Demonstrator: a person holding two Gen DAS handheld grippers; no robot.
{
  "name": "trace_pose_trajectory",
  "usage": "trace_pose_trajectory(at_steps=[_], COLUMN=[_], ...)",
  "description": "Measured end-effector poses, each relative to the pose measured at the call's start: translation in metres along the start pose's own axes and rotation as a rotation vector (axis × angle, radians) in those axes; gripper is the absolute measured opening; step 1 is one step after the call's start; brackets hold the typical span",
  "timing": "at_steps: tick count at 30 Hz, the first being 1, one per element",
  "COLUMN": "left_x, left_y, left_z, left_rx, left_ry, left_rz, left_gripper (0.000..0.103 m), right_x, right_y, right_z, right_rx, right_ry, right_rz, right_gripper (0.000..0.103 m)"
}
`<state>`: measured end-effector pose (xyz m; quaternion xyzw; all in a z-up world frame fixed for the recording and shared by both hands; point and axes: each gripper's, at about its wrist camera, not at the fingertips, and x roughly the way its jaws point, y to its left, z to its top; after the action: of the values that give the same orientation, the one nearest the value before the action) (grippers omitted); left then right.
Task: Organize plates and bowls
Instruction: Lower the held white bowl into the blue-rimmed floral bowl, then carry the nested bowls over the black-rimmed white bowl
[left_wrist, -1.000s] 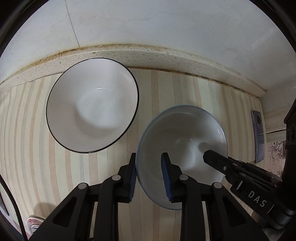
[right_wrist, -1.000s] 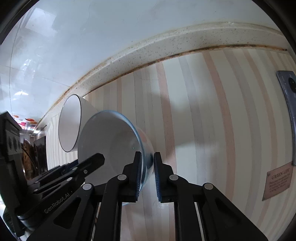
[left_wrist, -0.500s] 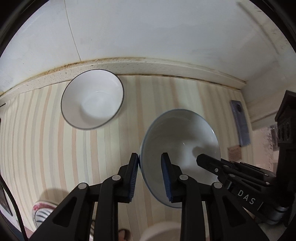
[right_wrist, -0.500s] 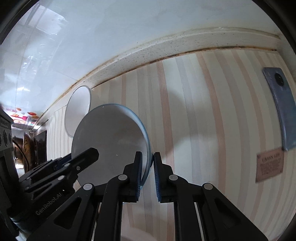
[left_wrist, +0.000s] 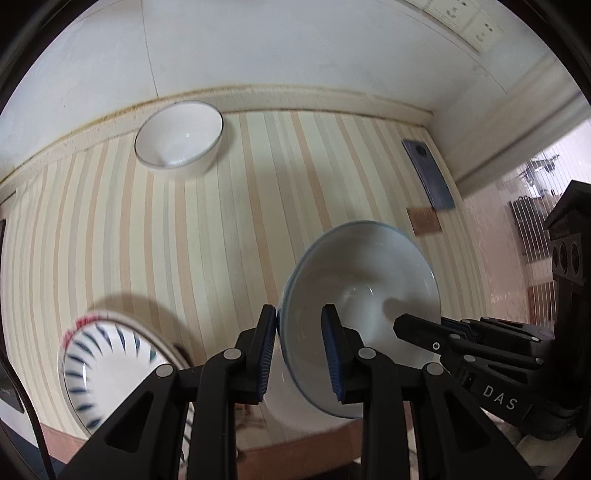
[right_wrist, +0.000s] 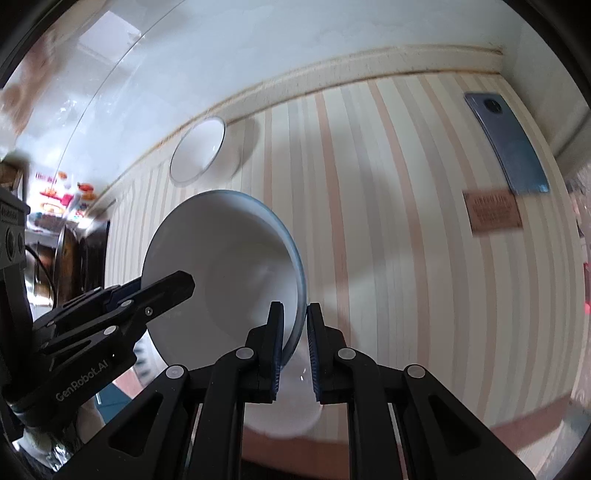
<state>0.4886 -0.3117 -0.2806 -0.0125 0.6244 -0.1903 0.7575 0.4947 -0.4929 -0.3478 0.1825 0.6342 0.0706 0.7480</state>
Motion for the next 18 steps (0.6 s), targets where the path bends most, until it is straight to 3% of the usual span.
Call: trace_pose_trajectory(at_steps=[7, 18], left_x=[0.006, 0.036], left_y=[-0.003, -0.002], left_z=[-0.026, -0.048], left_rx=[0.028, 0.045], left_ry=[0.037, 0.118], left_rz=[0.013, 0.047], left_gripper=[0.023, 0.023], right_x=[0.005, 0.033], right_y=[-0.001, -0.011], right_z=[-0.05, -0.077], right_rx=[0.038, 0.059], right_ry=[0.039, 0.095], right_rz=[0.009, -0.013], right_gripper=[0.014, 0.014])
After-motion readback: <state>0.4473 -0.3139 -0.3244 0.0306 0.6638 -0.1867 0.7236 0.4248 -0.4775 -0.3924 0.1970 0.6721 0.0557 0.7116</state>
